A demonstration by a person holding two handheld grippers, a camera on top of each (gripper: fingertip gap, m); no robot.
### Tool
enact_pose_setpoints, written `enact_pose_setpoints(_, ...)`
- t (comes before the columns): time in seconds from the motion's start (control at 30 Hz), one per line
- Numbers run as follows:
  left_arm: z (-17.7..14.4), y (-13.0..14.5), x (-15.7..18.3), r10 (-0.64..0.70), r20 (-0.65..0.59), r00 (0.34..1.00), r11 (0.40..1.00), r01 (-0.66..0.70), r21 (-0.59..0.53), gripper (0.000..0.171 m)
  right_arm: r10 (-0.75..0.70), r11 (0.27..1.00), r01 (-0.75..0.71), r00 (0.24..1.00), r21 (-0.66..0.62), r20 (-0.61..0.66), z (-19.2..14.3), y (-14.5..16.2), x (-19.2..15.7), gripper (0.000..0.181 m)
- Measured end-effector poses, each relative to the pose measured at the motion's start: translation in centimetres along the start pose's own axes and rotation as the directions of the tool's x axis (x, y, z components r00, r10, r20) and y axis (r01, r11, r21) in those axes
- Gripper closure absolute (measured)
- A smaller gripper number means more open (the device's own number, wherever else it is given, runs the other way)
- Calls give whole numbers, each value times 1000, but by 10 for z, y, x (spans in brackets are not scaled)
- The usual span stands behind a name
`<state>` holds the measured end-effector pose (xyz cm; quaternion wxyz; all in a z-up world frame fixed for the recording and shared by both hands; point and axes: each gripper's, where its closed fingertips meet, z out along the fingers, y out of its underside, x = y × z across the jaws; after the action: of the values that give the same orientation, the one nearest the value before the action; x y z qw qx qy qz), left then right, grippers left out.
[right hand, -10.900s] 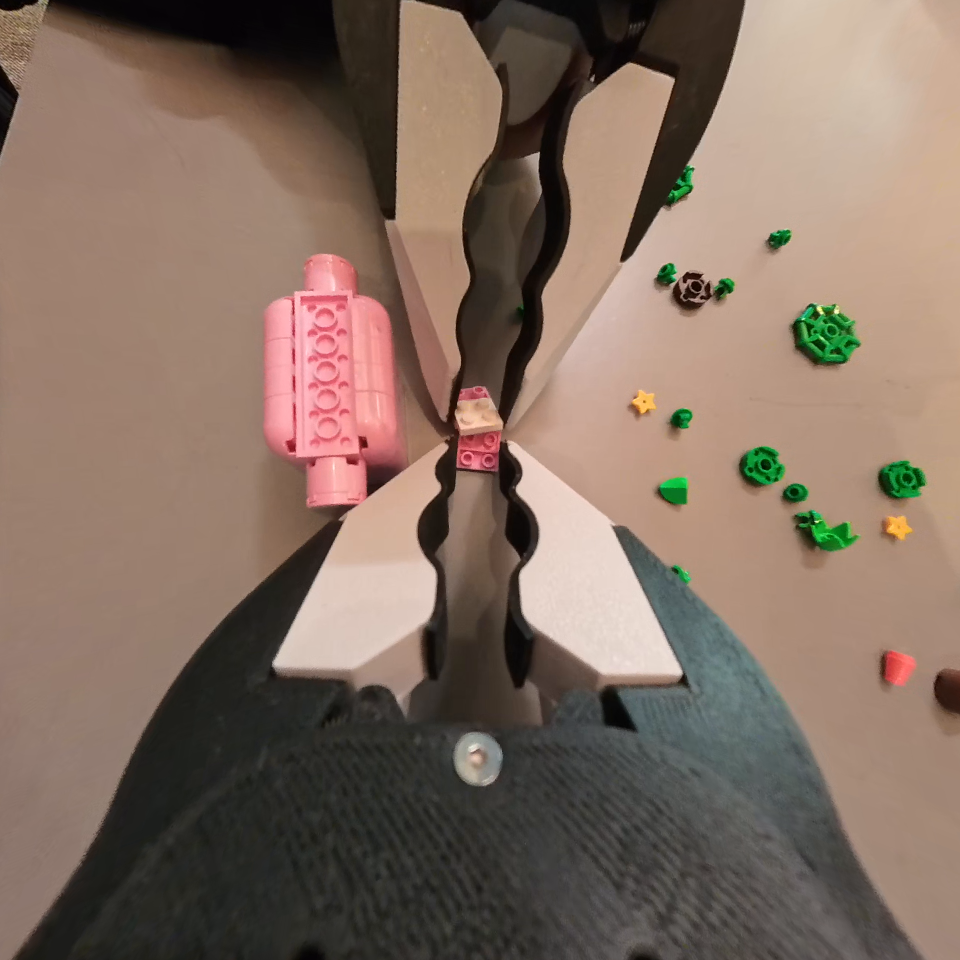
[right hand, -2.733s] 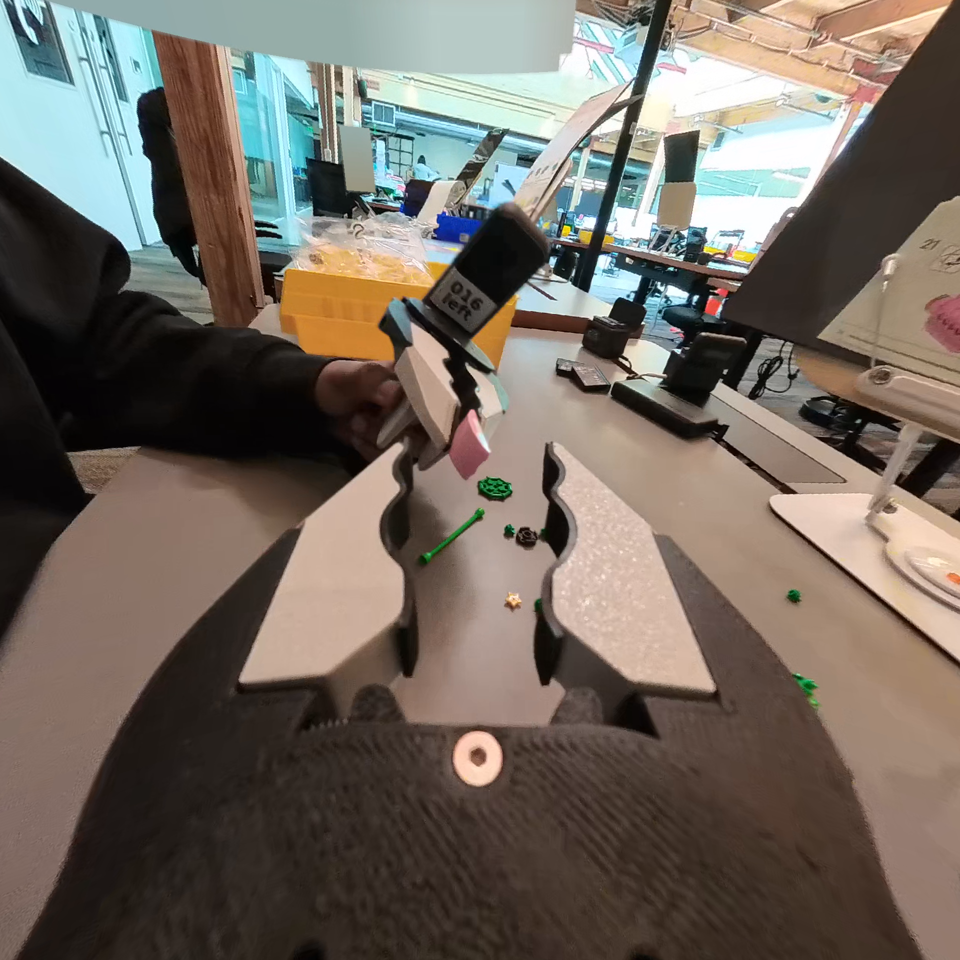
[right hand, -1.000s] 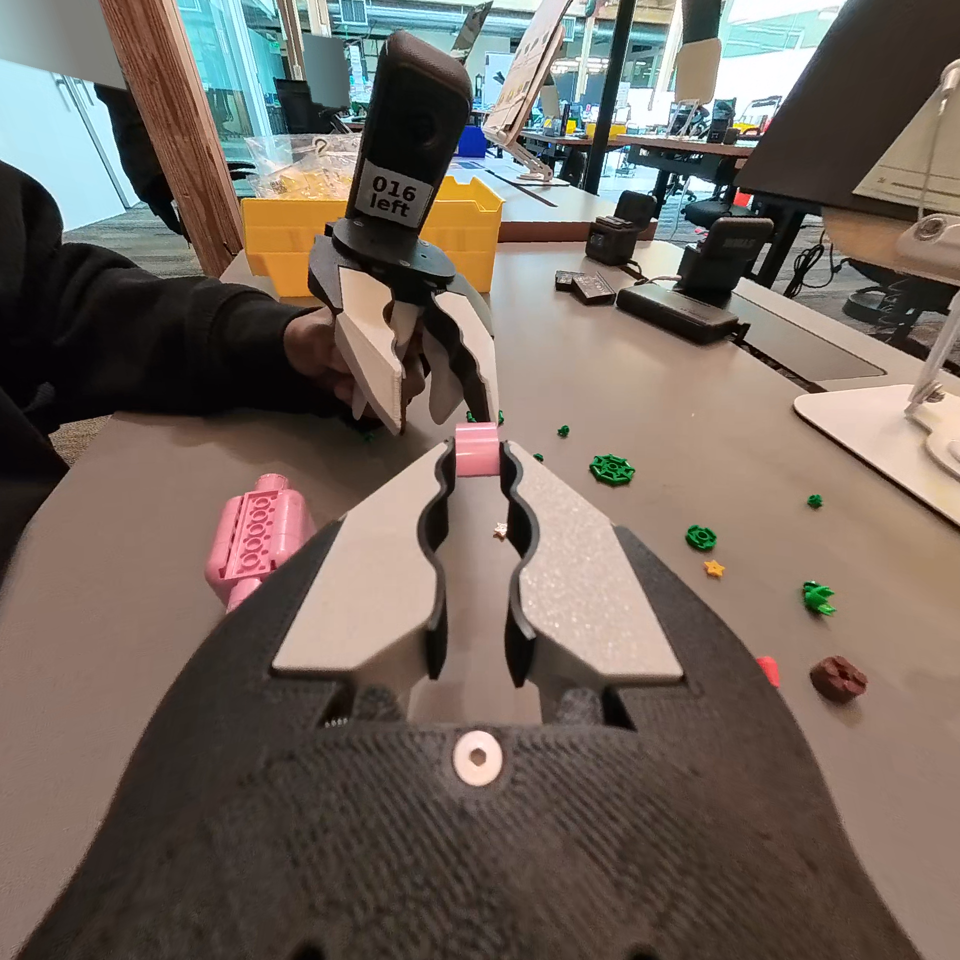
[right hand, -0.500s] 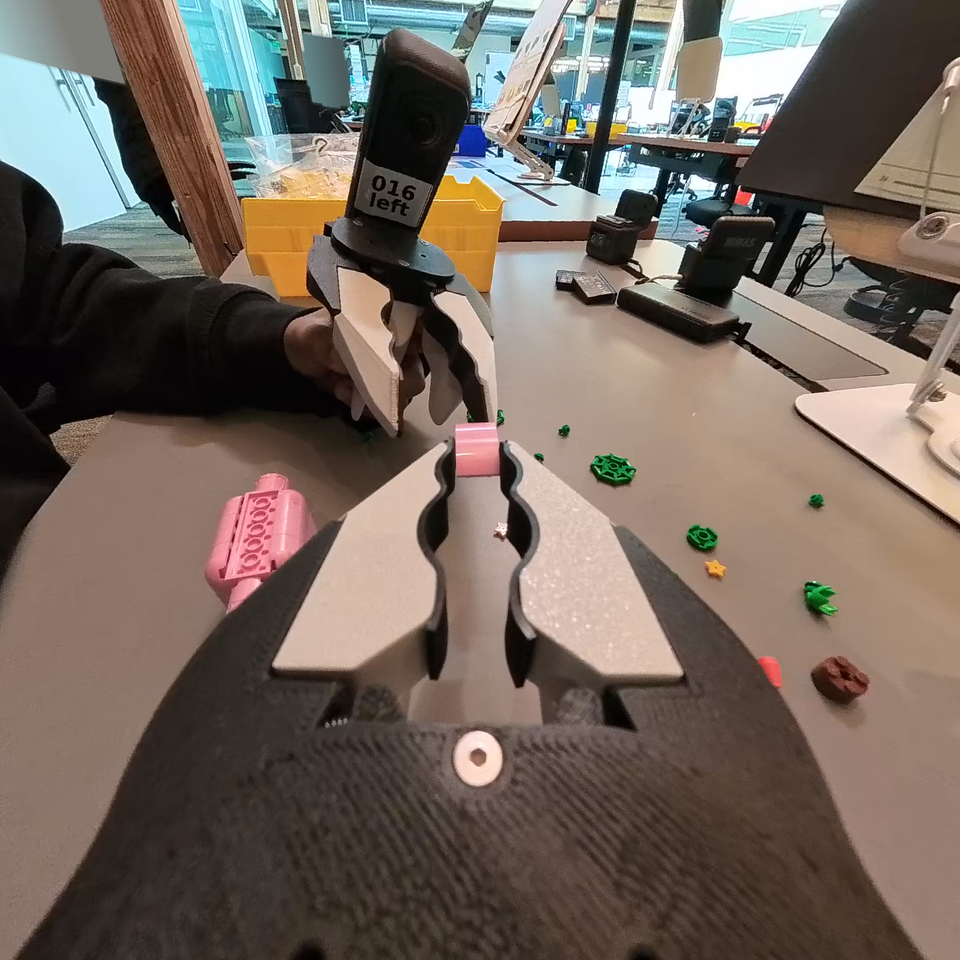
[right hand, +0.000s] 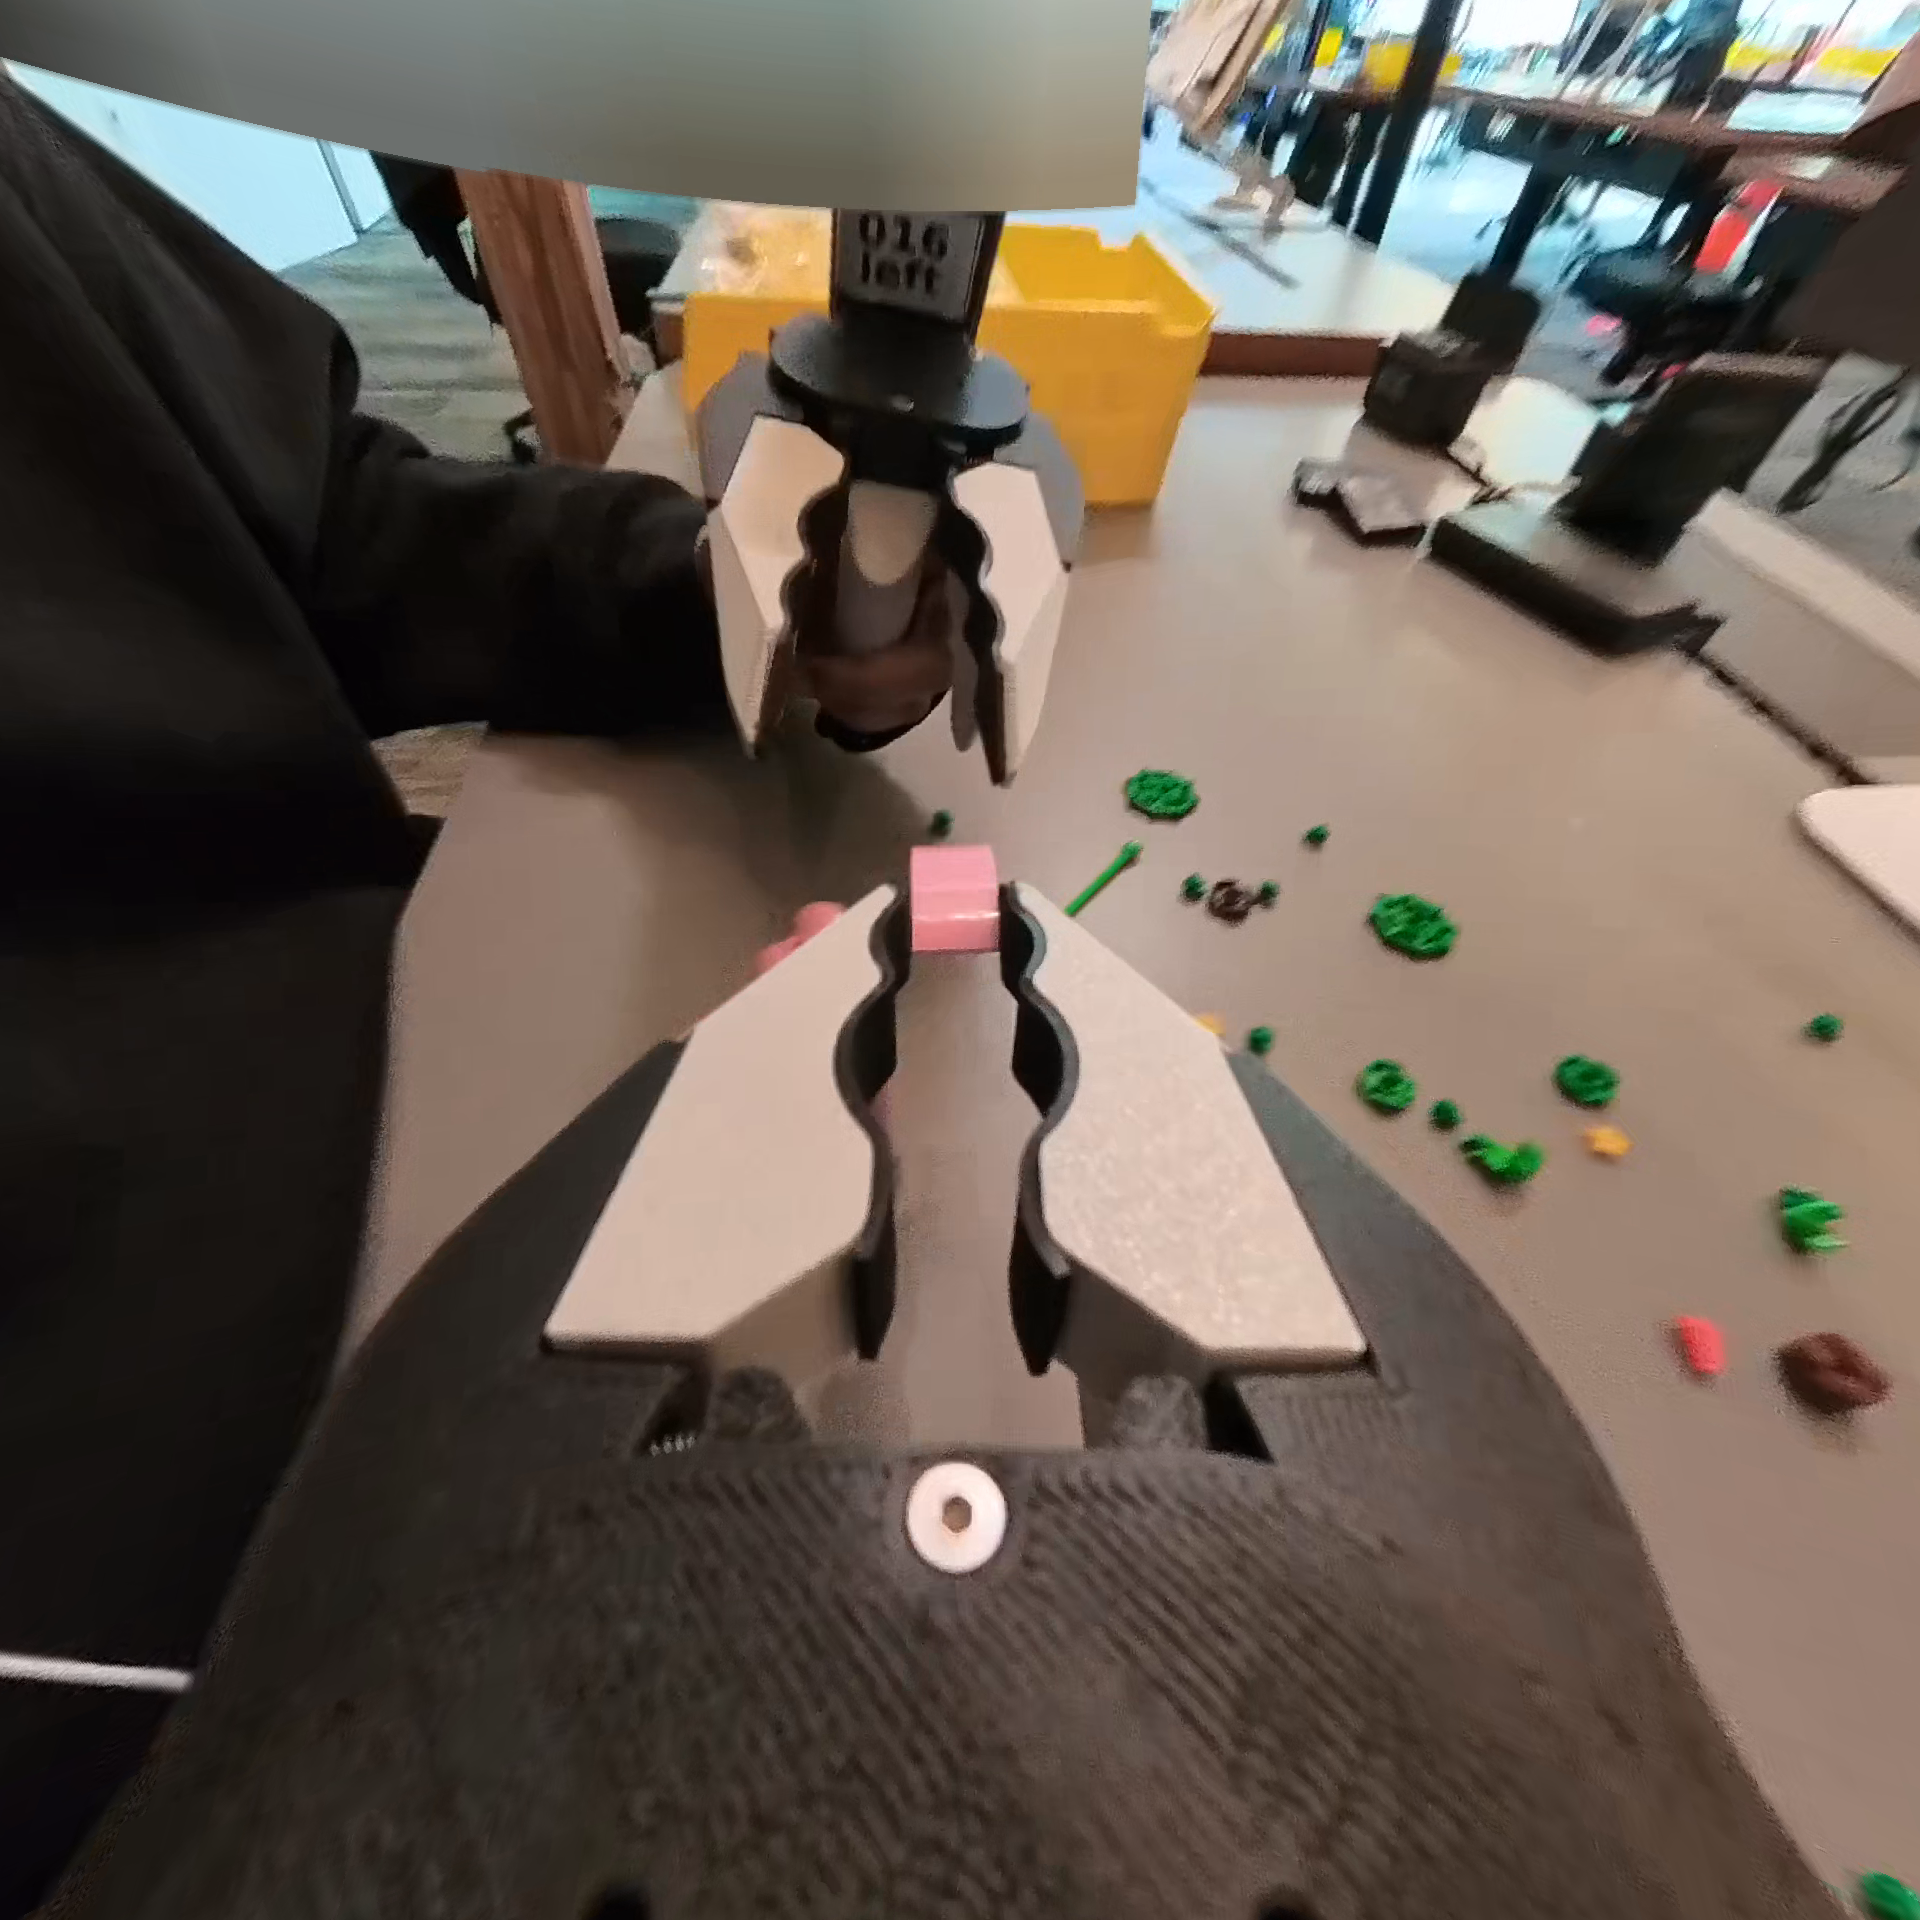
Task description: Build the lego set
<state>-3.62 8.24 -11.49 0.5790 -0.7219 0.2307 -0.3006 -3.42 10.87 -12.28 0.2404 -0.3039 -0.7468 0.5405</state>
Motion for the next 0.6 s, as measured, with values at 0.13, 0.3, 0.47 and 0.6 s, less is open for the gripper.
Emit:
enact_pose_setpoints(0.13, 14, 22, 11, 21, 33, 999, 996, -17, -93, 126, 58, 997, -52, 995, -64, 86, 13, 19, -25, 166)
enact_pose_setpoints(0.3, 15, 29, 10, 35, 37, 999, 990, -29, -135, 128, 27, 991, -13, 994, -130, 103, 20, 31, -31, 166)
enact_pose_setpoints(0.47, 20, 43, 10, 54, 35, 998, 976, -46, -213, 133, 13, 989, 4, 993, -148, 114, 21, 35, -33, 166)
enact_pose_setpoints(0.6, 24, 52, 9, 66, 41, 997, 964, -53, -259, 134, -18, 985, 37, 993, -170, 114, 20, 40, -32, 167)
